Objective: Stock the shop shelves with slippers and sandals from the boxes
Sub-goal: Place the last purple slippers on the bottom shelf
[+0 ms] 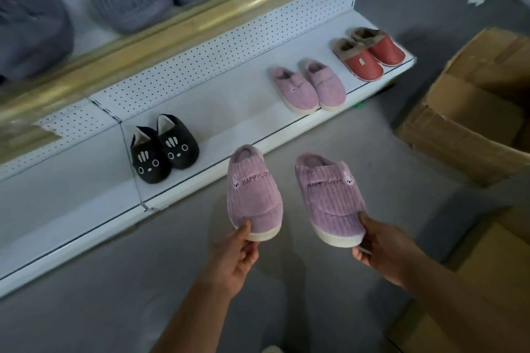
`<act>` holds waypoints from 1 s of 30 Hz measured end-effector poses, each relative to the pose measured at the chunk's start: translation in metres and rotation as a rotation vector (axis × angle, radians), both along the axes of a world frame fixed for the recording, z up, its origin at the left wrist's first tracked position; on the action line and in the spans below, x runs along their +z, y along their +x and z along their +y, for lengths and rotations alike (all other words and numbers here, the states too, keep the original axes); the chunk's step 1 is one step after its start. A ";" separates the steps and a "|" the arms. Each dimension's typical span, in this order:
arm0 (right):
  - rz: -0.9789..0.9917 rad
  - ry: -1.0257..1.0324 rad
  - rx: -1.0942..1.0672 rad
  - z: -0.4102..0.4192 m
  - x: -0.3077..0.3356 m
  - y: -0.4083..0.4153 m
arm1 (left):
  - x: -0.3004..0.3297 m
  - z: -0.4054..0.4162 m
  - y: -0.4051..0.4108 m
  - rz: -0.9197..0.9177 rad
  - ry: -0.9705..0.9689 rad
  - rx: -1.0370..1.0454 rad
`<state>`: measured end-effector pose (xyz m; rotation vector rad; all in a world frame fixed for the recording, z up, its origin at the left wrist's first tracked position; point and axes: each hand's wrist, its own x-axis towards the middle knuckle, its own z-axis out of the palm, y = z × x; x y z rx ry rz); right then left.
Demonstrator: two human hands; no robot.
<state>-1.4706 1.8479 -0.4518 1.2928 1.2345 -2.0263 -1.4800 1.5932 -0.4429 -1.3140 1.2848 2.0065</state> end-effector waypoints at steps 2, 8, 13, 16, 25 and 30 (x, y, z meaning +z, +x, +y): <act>-0.003 0.033 0.005 -0.014 -0.003 -0.018 | -0.001 -0.015 -0.022 0.014 -0.009 -0.005; 0.010 0.077 0.011 -0.045 -0.035 -0.074 | -0.028 -0.051 -0.083 0.040 -0.056 0.029; 0.066 0.083 0.043 -0.057 -0.070 -0.139 | -0.062 -0.060 -0.121 0.080 -0.061 0.026; 0.135 0.127 0.095 -0.077 -0.096 -0.207 | -0.091 -0.073 -0.163 0.119 -0.093 0.019; 0.238 0.266 0.250 -0.122 -0.160 -0.357 | -0.180 -0.093 -0.264 0.121 -0.185 0.091; 0.276 0.262 0.286 -0.147 -0.182 -0.421 | -0.206 -0.103 -0.314 0.162 -0.170 0.170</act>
